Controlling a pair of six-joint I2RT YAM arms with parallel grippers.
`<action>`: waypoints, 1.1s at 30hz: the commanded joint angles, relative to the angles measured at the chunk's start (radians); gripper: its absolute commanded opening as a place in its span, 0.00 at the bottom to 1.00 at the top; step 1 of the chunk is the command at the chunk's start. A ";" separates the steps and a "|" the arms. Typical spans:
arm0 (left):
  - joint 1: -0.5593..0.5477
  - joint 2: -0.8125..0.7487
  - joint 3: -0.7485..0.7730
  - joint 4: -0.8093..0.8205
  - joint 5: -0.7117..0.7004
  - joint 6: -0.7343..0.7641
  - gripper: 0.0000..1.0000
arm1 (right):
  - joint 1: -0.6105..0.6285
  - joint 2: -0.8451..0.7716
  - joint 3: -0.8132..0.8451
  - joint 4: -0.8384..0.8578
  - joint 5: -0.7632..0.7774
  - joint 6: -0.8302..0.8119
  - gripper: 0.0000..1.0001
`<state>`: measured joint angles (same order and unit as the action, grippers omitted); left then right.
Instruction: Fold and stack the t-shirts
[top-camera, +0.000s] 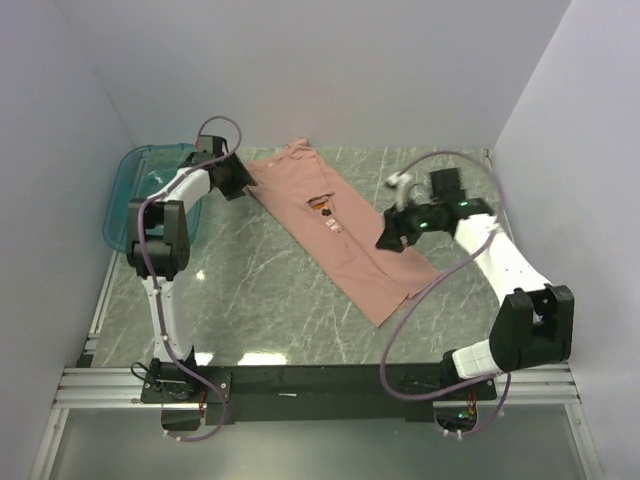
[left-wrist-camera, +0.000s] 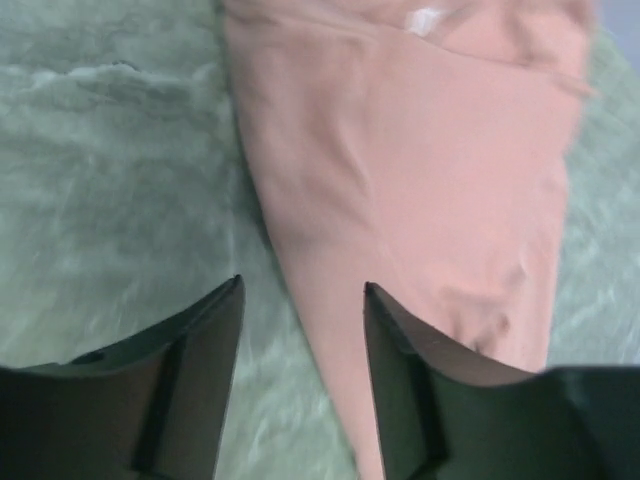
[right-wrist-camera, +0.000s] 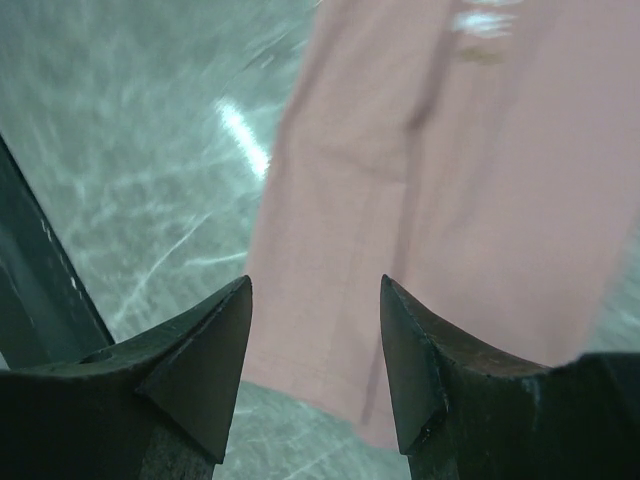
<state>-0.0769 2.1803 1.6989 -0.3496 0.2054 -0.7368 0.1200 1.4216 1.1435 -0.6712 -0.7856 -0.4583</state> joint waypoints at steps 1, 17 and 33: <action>0.008 -0.238 -0.048 0.070 0.037 0.109 0.59 | 0.203 -0.052 -0.080 0.068 0.270 -0.040 0.61; 0.016 -1.307 -0.810 0.094 -0.162 0.319 0.99 | 0.744 0.175 -0.160 0.182 0.876 0.083 0.62; 0.014 -1.605 -0.981 0.018 -0.124 0.353 0.98 | 0.794 0.284 -0.185 0.130 0.832 0.086 0.23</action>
<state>-0.0650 0.5831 0.7219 -0.3622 0.0589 -0.4042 0.8959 1.6772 0.9642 -0.5091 0.0624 -0.3729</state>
